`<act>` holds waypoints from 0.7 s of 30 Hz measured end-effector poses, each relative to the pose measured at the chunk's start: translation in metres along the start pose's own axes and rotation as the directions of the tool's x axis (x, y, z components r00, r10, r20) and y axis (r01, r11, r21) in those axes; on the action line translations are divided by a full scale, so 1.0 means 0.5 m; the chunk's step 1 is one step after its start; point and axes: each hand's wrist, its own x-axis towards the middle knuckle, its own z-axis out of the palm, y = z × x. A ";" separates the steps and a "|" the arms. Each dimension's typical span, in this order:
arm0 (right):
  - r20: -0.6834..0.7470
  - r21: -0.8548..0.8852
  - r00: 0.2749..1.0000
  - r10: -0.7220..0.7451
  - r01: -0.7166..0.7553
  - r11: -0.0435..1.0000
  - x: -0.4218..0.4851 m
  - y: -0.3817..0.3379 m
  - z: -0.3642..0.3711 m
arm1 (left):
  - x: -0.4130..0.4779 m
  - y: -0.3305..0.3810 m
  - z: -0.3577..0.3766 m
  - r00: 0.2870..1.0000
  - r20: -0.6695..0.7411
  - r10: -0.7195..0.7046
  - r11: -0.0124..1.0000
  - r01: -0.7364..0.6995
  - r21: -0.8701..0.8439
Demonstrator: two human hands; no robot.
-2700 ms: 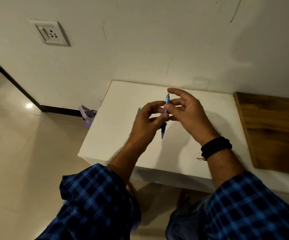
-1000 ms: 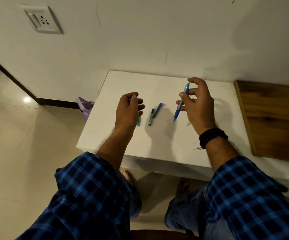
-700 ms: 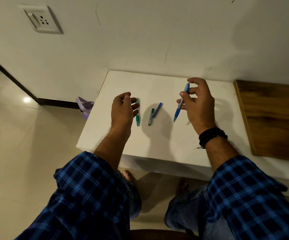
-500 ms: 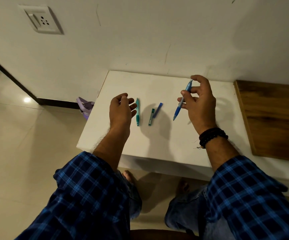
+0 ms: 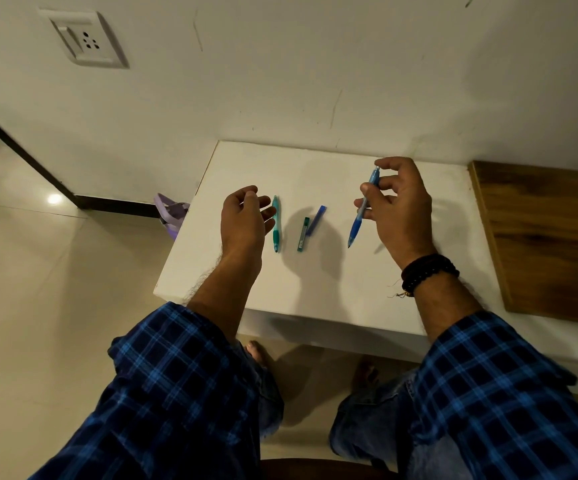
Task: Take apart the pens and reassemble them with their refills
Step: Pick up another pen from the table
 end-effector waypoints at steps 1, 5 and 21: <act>-0.003 0.007 1.000 -0.005 0.005 1.000 0.000 0.000 0.000 | 0.001 -0.001 0.000 1.000 -0.001 0.000 1.000 0.000 0.000; -0.056 0.129 0.998 -0.012 0.019 0.992 0.006 0.001 -0.004 | 0.002 -0.004 0.001 1.000 0.004 -0.006 1.000 0.006 -0.002; 0.396 0.637 0.814 0.424 -0.577 0.511 0.011 -0.029 0.003 | 0.006 -0.006 0.003 1.000 0.029 0.006 1.000 -0.006 -0.004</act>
